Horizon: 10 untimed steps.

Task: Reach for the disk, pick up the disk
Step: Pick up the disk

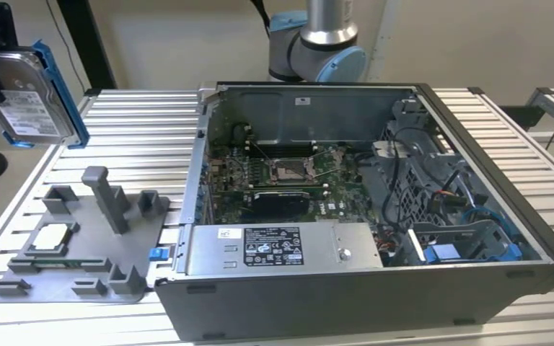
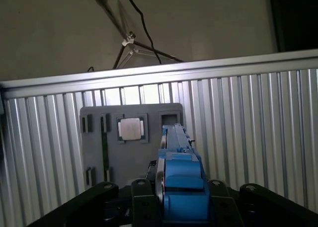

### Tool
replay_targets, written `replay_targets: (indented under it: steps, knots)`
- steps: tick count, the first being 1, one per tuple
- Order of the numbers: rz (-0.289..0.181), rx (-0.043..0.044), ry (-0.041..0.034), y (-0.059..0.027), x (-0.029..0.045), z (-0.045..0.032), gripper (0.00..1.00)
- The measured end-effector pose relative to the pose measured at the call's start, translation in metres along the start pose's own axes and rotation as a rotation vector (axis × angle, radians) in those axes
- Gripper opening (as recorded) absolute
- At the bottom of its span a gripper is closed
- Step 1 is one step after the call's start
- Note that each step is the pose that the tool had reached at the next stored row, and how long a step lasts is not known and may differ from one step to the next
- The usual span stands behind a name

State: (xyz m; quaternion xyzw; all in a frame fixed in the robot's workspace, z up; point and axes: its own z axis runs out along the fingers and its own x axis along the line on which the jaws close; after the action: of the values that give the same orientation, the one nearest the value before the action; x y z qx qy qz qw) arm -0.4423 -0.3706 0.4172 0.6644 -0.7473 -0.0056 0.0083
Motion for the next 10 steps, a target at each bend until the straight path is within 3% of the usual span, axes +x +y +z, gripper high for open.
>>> replay_targets:
  steps: [4, 10]
  knots:
    - [0.0, 0.0001, 0.0, 0.0003, 0.0001, -0.0128, 0.0]
    - [0.0, -0.0001, 0.0, 0.0009, 0.0002, -0.04, 0.0]
